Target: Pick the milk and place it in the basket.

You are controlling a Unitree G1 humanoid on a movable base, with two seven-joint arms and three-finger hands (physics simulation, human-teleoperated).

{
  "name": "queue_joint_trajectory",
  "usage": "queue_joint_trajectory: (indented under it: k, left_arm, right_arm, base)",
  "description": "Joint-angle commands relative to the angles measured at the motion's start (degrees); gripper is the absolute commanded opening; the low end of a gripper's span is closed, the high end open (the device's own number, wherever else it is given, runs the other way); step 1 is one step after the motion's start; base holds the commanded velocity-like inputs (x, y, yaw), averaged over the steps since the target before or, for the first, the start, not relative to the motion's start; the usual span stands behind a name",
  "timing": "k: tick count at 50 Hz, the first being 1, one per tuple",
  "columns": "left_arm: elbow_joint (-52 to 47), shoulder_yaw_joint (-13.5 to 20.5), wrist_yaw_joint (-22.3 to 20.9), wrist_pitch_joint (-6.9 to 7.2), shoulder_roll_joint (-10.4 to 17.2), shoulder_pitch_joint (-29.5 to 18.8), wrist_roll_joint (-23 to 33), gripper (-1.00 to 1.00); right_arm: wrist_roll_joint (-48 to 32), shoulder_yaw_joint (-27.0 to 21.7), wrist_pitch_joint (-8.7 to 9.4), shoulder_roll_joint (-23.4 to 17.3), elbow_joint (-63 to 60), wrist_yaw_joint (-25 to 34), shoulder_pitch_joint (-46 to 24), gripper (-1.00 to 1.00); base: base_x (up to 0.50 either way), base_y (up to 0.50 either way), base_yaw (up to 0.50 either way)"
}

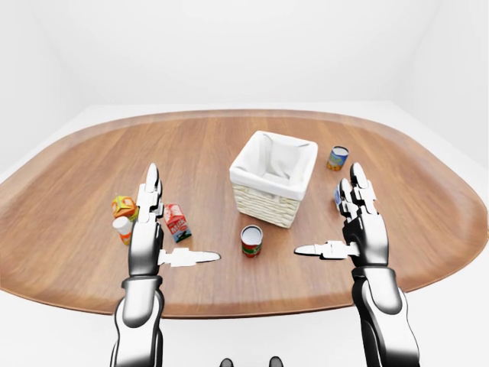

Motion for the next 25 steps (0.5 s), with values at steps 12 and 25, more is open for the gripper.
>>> queue_joint_trajectory:
  k: [12, 25]
  left_arm:
    - [0.94, -0.04, 0.09, -0.92, 0.09, 0.01, 0.02, 1.0]
    - [1.12, -0.09, 0.12, -0.97, 0.06, 0.03, 0.02, 1.0]
  right_arm:
    - [0.28, 0.1, 0.0, 0.04, 0.07, 0.38, 0.25, 1.0]
    - [0.2, 0.2, 0.0, 0.03, 0.22, 0.36, 0.19, 1.0]
  base:
    - [0.22, 0.0, 0.0]
    - [0.22, 0.0, 0.0]
